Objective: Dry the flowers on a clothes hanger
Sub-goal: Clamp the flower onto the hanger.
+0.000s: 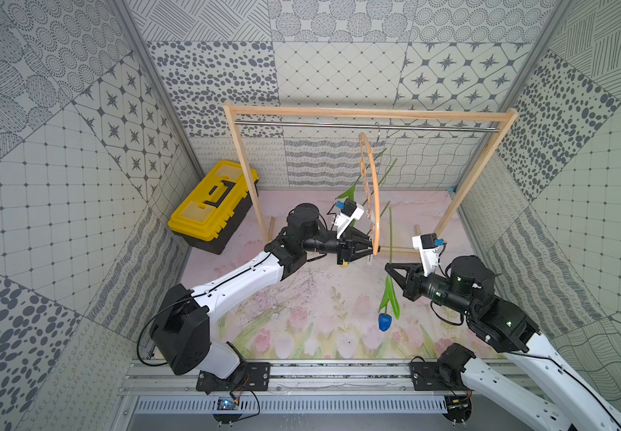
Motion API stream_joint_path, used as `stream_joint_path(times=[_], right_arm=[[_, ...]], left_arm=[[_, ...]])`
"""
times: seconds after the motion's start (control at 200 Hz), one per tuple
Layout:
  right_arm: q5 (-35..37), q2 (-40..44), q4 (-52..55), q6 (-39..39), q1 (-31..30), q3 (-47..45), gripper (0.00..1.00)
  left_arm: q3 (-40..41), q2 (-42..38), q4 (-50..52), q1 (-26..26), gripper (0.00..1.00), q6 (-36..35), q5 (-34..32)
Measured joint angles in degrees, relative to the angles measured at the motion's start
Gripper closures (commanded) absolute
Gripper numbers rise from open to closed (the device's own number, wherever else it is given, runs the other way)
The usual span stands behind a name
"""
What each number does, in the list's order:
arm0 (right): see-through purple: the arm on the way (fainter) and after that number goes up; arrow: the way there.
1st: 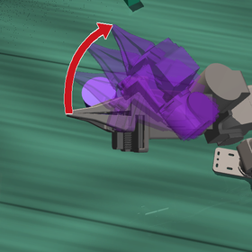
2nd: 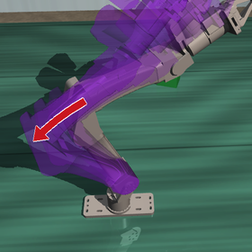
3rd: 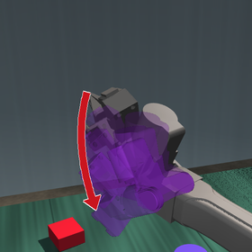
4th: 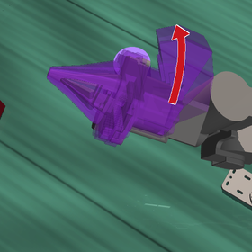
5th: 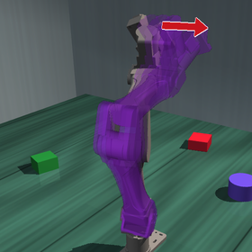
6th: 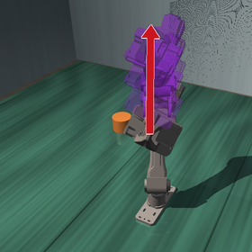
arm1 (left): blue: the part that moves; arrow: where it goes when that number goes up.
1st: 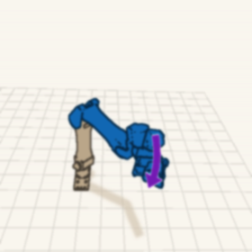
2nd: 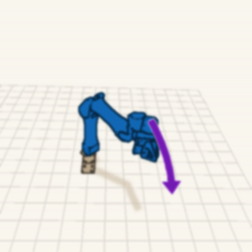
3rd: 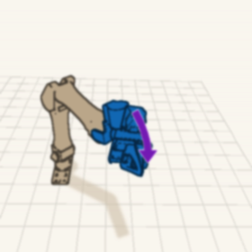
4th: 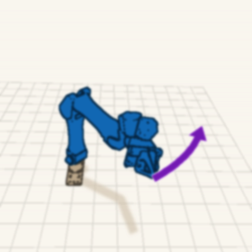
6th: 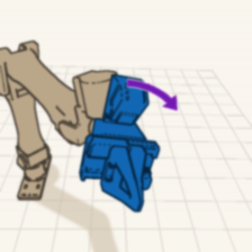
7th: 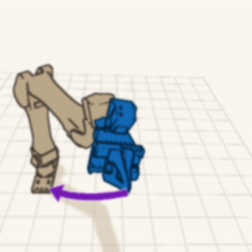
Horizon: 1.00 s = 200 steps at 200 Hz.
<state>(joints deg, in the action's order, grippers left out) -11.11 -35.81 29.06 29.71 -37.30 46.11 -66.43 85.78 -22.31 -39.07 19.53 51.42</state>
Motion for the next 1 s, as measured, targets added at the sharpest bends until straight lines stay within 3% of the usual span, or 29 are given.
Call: stream_joint_path(times=[0.26, 0.485, 1.001], right_arm=[[1.0, 3.7, -8.9, 6.0, 0.0, -9.4, 1.0], [2.8, 6.2, -18.8, 10.1, -1.2, -16.9, 1.0], [4.0, 5.5, -28.2, 9.0, -5.8, -19.1, 1.0]], left_arm=[[3.5, 0.0, -7.9, -0.8, 1.0, 4.0, -2.2], [8.7, 0.0, -18.9, -3.1, 1.0, 9.2, -8.6], [12.2, 2.5, -31.9, -5.6, 1.0, 17.1, -18.8]])
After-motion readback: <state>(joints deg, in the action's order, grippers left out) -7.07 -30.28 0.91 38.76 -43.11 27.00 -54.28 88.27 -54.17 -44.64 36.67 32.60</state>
